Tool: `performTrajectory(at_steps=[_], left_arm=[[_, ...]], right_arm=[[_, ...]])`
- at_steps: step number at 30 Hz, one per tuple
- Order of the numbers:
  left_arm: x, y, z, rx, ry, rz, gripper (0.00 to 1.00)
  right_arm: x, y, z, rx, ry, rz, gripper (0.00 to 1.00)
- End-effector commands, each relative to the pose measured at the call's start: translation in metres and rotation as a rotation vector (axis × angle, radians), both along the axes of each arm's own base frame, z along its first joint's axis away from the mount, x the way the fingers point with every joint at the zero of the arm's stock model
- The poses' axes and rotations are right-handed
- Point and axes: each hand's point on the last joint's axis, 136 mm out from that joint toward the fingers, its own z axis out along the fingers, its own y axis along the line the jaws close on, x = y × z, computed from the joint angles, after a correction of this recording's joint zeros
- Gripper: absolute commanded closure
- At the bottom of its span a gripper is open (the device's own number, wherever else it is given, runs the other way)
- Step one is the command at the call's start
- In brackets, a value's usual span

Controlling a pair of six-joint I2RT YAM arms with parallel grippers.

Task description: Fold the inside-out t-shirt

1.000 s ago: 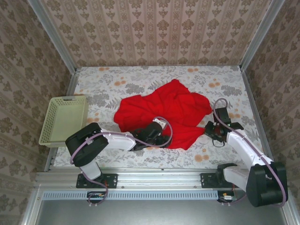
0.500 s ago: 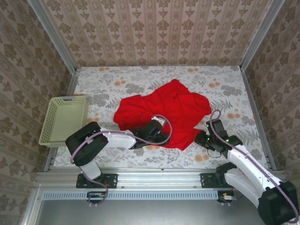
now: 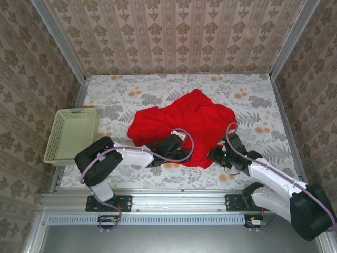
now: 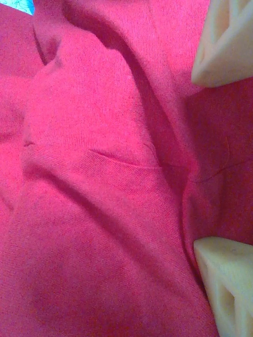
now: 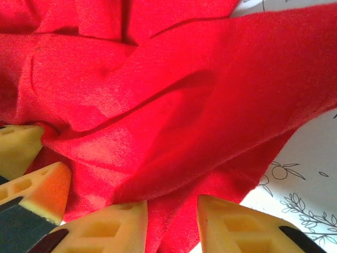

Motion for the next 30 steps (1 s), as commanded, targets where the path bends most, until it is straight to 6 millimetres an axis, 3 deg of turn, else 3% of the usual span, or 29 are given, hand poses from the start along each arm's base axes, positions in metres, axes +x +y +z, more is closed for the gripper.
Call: performTrajectory(at_steps=[1, 11, 21, 30], left_arm=[[-0.001, 0.003, -0.006, 0.022, 0.023, 0.017, 0.24], [-0.002, 0.002, -0.009, 0.022, 0.026, 0.011, 0.24], [-0.001, 0.008, -0.012, 0.043, 0.02, 0.031, 0.23], [0.012, 0.023, -0.016, 0.098, 0.017, 0.127, 0.22]], right_arm=[[0.0, 0.003, -0.005, 0.005, 0.019, -0.009, 0.65], [0.005, 0.007, -0.014, -0.011, 0.034, 0.004, 0.6], [0.01, -0.004, -0.009, -0.151, 0.025, 0.017, 0.81], [-0.005, -0.02, 0.001, -0.272, 0.044, 0.019, 0.93]])
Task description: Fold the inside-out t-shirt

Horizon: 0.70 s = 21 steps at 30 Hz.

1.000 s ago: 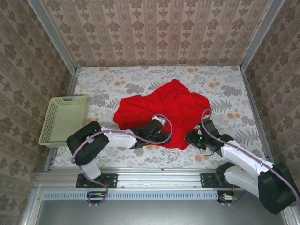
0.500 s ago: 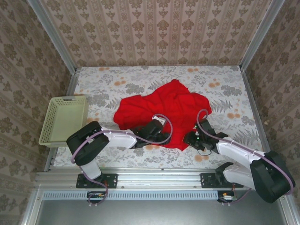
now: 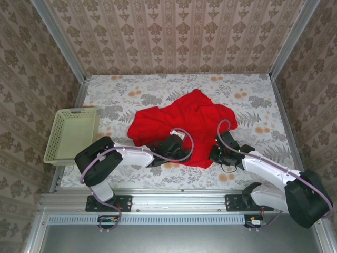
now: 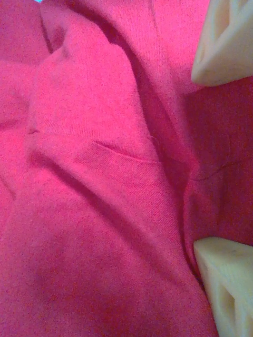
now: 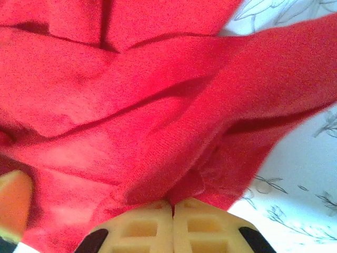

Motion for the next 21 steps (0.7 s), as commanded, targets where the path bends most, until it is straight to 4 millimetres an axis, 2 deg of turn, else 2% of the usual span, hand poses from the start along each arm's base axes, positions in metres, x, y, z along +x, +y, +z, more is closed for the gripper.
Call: performTrajectory(at_steps=[1, 6, 10, 16, 21], left_arm=[[0.009, 0.021, -0.016, 0.097, 0.027, 0.099, 0.22], [0.026, 0.045, -0.025, 0.163, 0.058, 0.243, 0.2], [0.036, 0.051, -0.025, 0.178, 0.064, 0.298, 0.2], [0.037, 0.041, -0.004, 0.134, 0.037, 0.254, 0.15], [0.027, 0.04, 0.033, 0.073, 0.031, 0.211, 0.07]], right_arm=[[-0.012, -0.018, 0.007, -0.101, 0.022, -0.018, 0.94], [-0.04, -0.038, 0.015, -0.173, 0.057, -0.068, 0.96], [-0.057, -0.046, 0.014, -0.153, 0.072, -0.127, 0.98], [-0.059, -0.046, 0.016, -0.133, 0.064, -0.157, 0.98], [-0.054, -0.051, 0.033, -0.186, 0.055, -0.157, 0.95]])
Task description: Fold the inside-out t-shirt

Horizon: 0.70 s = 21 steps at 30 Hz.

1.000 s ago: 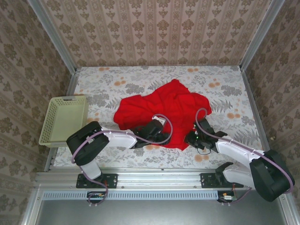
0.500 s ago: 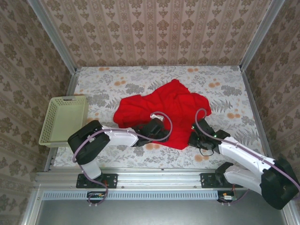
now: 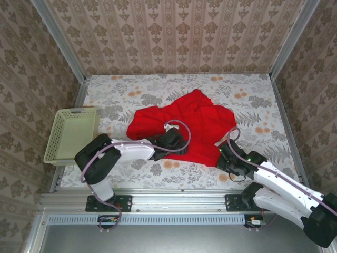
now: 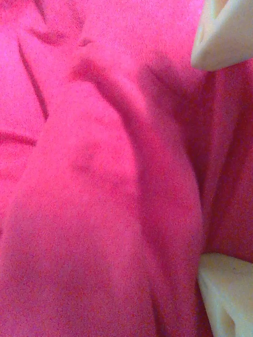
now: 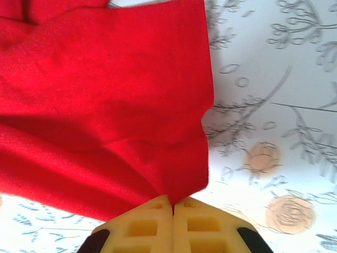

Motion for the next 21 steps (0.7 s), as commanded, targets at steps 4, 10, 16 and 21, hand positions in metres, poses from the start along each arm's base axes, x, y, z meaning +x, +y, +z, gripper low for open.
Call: performTrajectory(at_steps=[4, 10, 16, 21], left_arm=[[-0.008, 0.024, 0.033, 0.007, -0.038, -0.024, 0.04], [-0.005, 0.058, 0.039, 0.053, -0.061, 0.029, 0.03], [0.009, 0.133, 0.031, 0.156, -0.017, 0.222, 0.03], [0.019, 0.18, 0.034, 0.252, 0.012, 0.332, 0.01]], right_arm=[[0.019, -0.006, 0.052, -0.061, -0.117, 0.041, 0.9], [0.036, -0.017, 0.08, -0.194, -0.146, 0.081, 0.9], [0.026, -0.036, 0.054, -0.192, -0.107, 0.007, 0.92], [0.029, -0.054, 0.062, -0.224, -0.124, -0.047, 0.53]])
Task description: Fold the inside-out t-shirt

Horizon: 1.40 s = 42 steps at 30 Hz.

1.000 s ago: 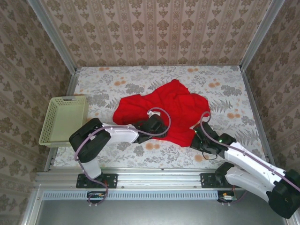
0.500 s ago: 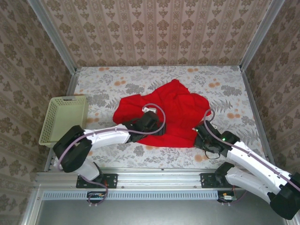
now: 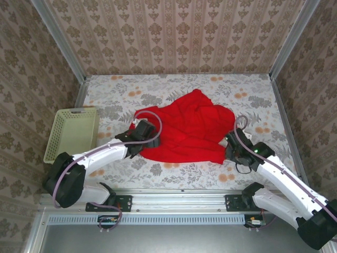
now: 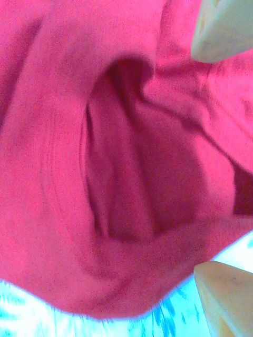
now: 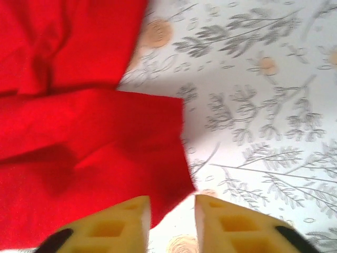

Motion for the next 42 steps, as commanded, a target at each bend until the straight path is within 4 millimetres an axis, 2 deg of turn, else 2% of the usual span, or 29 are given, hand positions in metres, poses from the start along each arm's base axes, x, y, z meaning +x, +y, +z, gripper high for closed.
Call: performTrajectory(at_steps=[1, 3, 6, 10, 12, 14, 17, 21, 24, 28, 31, 34, 35, 36, 38, 40, 42], left_arm=[[-0.002, 0.035, 0.0, 0.105, 0.039, 0.055, 0.0], [0.006, 0.047, -0.002, 0.105, 0.063, 0.1, 0.0], [0.022, 0.061, -0.009, 0.099, 0.097, 0.141, 0.0], [0.061, 0.07, -0.014, 0.089, 0.119, 0.168, 0.01], [0.079, 0.064, -0.024, 0.066, 0.155, 0.142, 0.04], [0.09, 0.058, -0.036, 0.056, 0.209, 0.132, 0.11], [0.094, 0.041, -0.05, 0.016, 0.257, 0.087, 0.26], [0.08, 0.023, -0.058, -0.026, 0.284, 0.039, 0.44], [0.059, 0.012, -0.063, -0.032, 0.314, 0.022, 0.58], [0.0, -0.035, -0.066, -0.064, 0.346, -0.052, 0.69], [-0.043, -0.071, -0.061, -0.083, 0.326, -0.118, 0.69], [-0.076, -0.113, -0.052, -0.131, 0.316, -0.195, 0.69], [-0.081, -0.125, -0.047, -0.15, 0.306, -0.228, 0.66], [-0.085, -0.139, -0.039, -0.168, 0.285, -0.271, 0.6], [-0.083, -0.148, -0.022, -0.162, 0.23, -0.295, 0.45], [-0.073, -0.144, -0.003, -0.174, 0.168, -0.295, 0.35], [-0.058, -0.13, 0.013, -0.198, 0.121, -0.267, 0.26]], right_arm=[[0.005, -0.006, 0.013, -0.041, -0.041, 0.022, 0.46], [0.014, 0.011, 0.019, -0.021, -0.063, 0.089, 0.4], [0.024, 0.054, 0.014, -0.01, -0.053, 0.232, 0.32], [0.027, 0.127, -0.017, 0.073, 0.011, 0.417, 0.31], [0.026, 0.154, -0.038, 0.095, 0.069, 0.48, 0.31], [0.026, 0.167, -0.066, 0.092, 0.16, 0.5, 0.32], [0.032, 0.162, -0.101, 0.052, 0.262, 0.483, 0.33], [0.064, 0.124, -0.124, 0.049, 0.321, 0.36, 0.34], [0.098, 0.101, -0.13, 0.034, 0.328, 0.295, 0.34], [0.151, 0.073, -0.136, 0.011, 0.325, 0.205, 0.34], [0.191, 0.071, -0.13, 0.019, 0.288, 0.19, 0.34], [0.223, 0.075, -0.108, -0.003, 0.245, 0.205, 0.32], [0.232, 0.078, -0.101, -0.002, 0.22, 0.22, 0.31], [0.238, 0.081, -0.092, -0.001, 0.199, 0.24, 0.3], [0.242, 0.078, -0.073, -0.025, 0.175, 0.261, 0.28], [0.235, 0.068, -0.054, -0.068, 0.145, 0.264, 0.25], [0.219, 0.059, -0.04, -0.085, 0.118, 0.261, 0.23]])
